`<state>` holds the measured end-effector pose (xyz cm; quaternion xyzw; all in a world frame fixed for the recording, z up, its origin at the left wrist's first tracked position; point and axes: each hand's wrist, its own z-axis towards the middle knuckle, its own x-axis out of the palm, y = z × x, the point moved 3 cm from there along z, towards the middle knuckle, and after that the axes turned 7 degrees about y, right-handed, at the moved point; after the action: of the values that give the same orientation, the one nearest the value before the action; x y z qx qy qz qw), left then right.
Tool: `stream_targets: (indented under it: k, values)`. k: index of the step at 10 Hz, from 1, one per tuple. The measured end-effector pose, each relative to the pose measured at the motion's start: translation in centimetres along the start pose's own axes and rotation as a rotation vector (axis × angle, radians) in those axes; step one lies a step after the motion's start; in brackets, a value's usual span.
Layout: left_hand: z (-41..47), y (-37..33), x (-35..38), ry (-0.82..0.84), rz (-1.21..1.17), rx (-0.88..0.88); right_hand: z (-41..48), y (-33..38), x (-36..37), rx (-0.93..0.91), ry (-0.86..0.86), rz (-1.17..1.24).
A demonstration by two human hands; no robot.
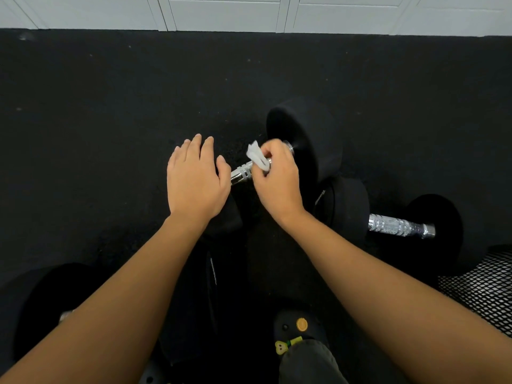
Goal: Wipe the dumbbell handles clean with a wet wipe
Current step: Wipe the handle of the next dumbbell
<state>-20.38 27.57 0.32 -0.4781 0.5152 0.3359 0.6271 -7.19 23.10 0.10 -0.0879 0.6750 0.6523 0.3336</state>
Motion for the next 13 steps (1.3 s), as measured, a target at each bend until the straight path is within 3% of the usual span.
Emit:
stream_targets:
  k: [1,2,3,4,6,8,10,12,13]
  values:
    - [0.0,0.0,0.0,0.003,0.000,-0.002,2.0,0.9,0.6,-0.149,0.137,-0.119]
    - [0.0,0.0,0.0,0.006,0.000,0.001,1.9,0.0,2.6,-0.305,0.455,-0.388]
    - [0.0,0.1,0.0,0.001,0.000,0.002,0.2,-1.6,4.1,-0.435,0.648,-0.658]
    - [0.1,0.2,0.1,0.005,0.001,0.007,0.3,-2.3,2.9,-0.376,0.614,-0.774]
    - [0.0,0.0,0.1,-0.021,-0.012,0.010,1.4,-3.1,1.4,-0.171,0.514,-0.764]
    - [0.0,0.0,0.0,-0.011,-0.003,0.010,-0.3,-2.1,2.5,-0.245,0.559,-0.744]
    - [0.0,0.0,-0.1,-0.015,-0.017,0.008,2.8,-3.9,0.8,-0.018,0.497,-0.824]
    - [-0.1,-0.1,-0.1,-0.011,-0.023,0.007,1.1,-3.6,1.1,-0.096,0.528,-0.846]
    - [0.0,0.0,-0.1,-0.004,-0.027,0.002,2.3,-4.4,0.6,-0.047,0.522,-0.870]
